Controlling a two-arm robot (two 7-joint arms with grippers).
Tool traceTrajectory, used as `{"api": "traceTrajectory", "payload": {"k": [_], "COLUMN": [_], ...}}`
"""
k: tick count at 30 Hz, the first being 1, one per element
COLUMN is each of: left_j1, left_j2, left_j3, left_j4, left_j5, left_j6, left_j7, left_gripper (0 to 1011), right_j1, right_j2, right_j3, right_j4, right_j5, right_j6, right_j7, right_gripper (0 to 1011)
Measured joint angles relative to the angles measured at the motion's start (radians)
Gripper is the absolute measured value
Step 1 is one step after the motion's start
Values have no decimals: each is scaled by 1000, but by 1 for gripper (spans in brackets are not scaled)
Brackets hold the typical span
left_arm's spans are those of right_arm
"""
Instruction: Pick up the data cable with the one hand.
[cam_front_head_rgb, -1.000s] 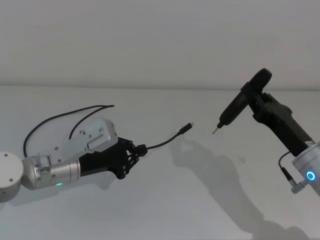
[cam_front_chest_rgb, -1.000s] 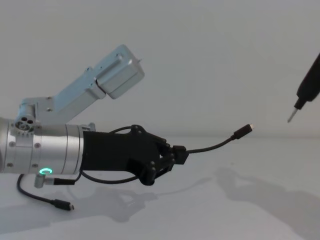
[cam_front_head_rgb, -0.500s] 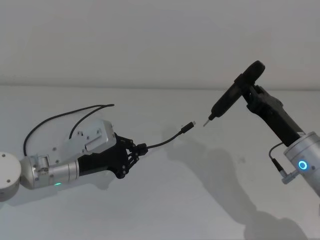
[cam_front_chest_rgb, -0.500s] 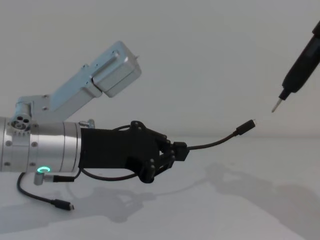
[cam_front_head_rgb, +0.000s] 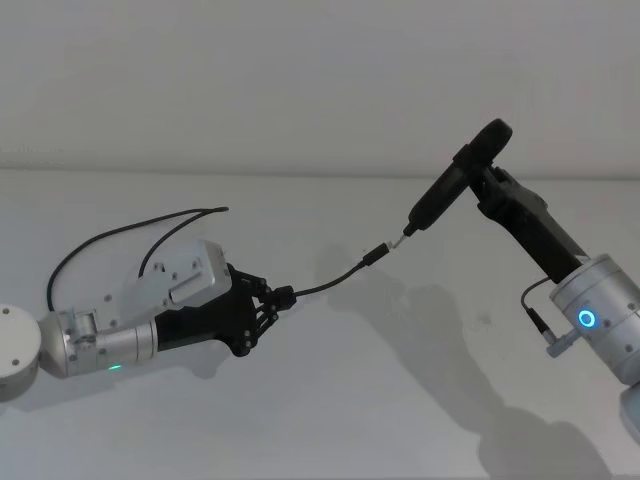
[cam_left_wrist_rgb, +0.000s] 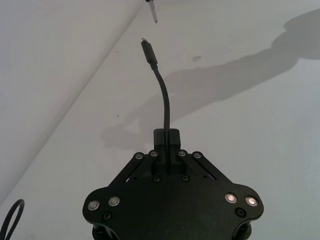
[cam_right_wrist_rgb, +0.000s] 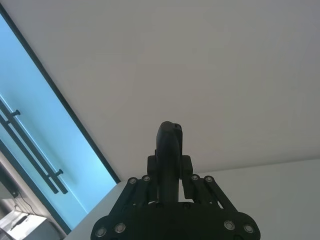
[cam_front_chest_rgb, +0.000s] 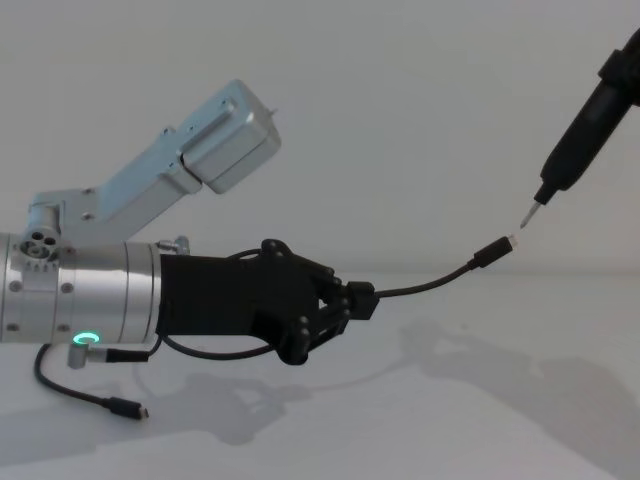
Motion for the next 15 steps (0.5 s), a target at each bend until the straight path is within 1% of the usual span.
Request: {"api": "traceTrajectory", "payload": {"k": [15], "left_j1": [0], "left_j2": [1], "left_j3": [0], "left_j4": [0], "left_j5": [0], "left_j6": [-4], "left_j7": [-1], "left_gripper": [41], "right_j1": [40], "right_j2": [1], "right_j3": [-20], "right_j4": [52], "right_j5": [14], "right_j6": [-11], "right_j7": [5], "right_gripper": [275]}}
